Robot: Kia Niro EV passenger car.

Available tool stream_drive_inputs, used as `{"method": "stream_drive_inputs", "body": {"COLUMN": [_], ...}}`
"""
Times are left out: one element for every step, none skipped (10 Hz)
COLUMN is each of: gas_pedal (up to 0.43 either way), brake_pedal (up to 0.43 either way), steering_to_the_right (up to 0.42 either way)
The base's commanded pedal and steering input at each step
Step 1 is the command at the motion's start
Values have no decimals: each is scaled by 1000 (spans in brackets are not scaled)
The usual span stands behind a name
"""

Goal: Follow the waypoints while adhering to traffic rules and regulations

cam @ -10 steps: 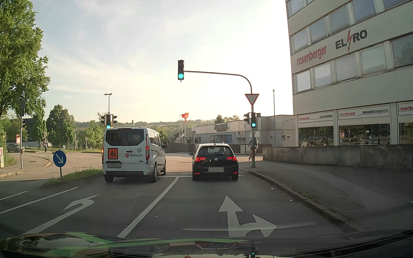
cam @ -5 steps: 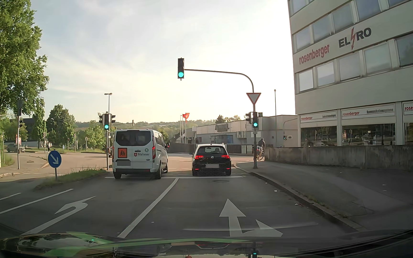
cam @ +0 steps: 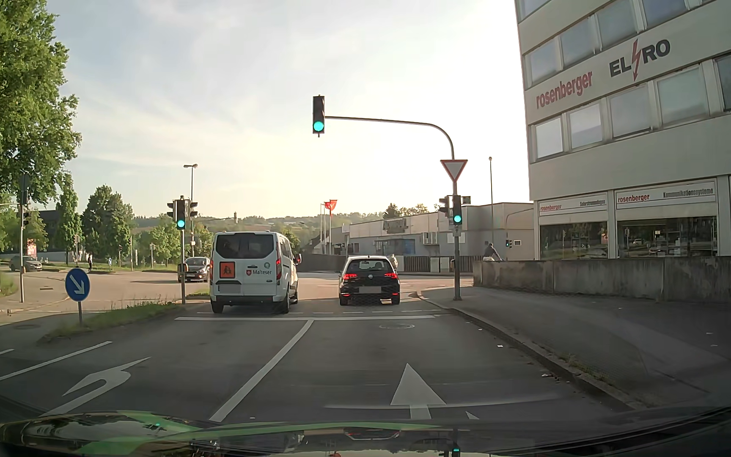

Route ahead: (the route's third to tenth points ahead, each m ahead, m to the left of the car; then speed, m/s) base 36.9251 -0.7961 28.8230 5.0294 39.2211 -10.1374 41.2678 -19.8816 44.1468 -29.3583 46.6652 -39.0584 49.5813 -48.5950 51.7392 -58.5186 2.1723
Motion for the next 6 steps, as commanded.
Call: {"method": "stream_drive_inputs", "body": {"gas_pedal": [240, 240, 240, 228, 209, 189], "brake_pedal": [0, 0, 0, 0, 0, 0], "steering_to_the_right": [-29, -29, -29, -29, -29, -29]}}
